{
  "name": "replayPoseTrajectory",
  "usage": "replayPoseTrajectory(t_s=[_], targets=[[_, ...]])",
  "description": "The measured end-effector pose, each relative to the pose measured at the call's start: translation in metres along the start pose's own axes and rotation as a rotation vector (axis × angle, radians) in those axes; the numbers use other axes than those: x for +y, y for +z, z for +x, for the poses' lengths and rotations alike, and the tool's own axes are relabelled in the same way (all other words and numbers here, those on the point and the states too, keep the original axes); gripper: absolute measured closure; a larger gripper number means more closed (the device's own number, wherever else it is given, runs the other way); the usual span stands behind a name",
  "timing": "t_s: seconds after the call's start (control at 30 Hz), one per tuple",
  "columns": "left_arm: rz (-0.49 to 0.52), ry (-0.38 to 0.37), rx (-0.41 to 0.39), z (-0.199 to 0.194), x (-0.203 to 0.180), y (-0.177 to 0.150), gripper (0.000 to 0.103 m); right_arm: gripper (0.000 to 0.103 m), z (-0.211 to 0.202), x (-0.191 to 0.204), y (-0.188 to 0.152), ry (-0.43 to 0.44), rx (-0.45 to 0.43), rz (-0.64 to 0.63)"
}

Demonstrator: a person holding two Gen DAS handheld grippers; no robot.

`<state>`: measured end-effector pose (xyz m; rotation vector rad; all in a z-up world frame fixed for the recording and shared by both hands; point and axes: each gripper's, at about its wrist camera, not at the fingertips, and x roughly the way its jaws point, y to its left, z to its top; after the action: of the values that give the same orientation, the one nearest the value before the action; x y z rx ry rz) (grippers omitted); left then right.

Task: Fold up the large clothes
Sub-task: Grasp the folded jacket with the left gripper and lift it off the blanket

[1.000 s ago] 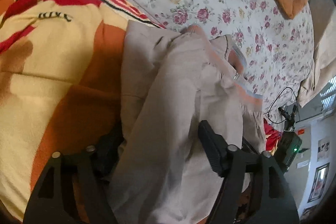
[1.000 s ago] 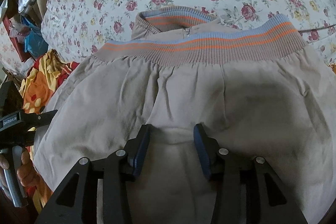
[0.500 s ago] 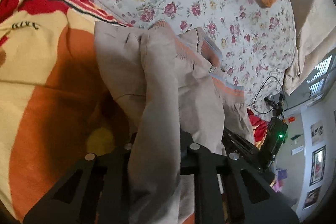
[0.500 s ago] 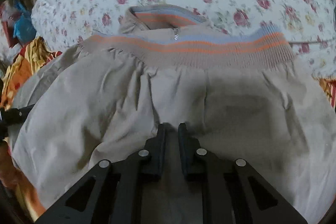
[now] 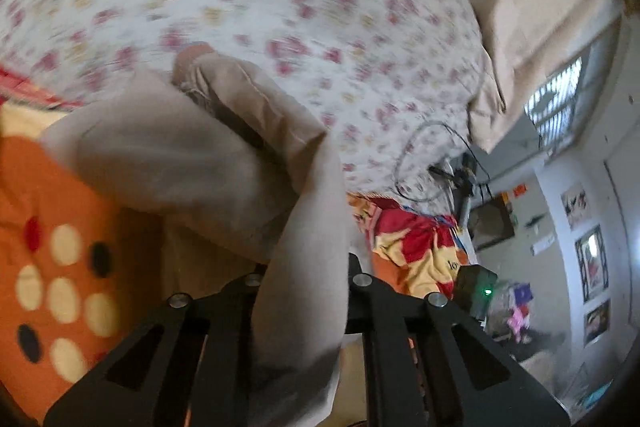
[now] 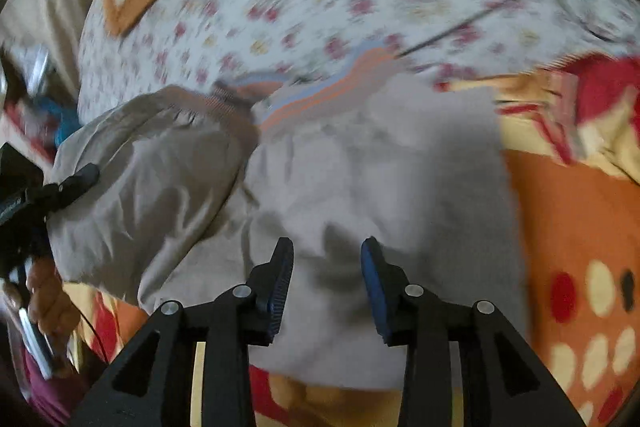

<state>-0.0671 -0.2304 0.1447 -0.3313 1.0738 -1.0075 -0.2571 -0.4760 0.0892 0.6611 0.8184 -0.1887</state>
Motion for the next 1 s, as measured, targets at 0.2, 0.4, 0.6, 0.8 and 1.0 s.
replayPoseTrajectory(t_s=[0.2, 0.4, 0.6, 0.8, 1.0], targets=[[0.071, 0.000, 0.093, 0.074, -0.056, -0.015, 0.095, 0.043, -0.039, -0.082, -0.001, -0.033, -0.120, 0.276], [0.097, 0.105, 0.207, 0.154, -0.070, -0.053, 0.095, 0.043, -0.036, -0.127, -0.003, -0.149, -0.090, 0.364], [0.075, 0.011, 0.254, 0.157, -0.075, -0.064, 0.031, 0.043, -0.029, -0.129, 0.003, -0.111, -0.098, 0.361], [0.134, -0.029, 0.245, 0.095, -0.076, -0.064, 0.018, 0.043, -0.018, -0.118, 0.004, -0.084, -0.075, 0.338], [0.074, 0.076, 0.134, 0.058, -0.038, -0.051, 0.018, 0.041, -0.012, -0.119, 0.003, -0.097, -0.056, 0.350]])
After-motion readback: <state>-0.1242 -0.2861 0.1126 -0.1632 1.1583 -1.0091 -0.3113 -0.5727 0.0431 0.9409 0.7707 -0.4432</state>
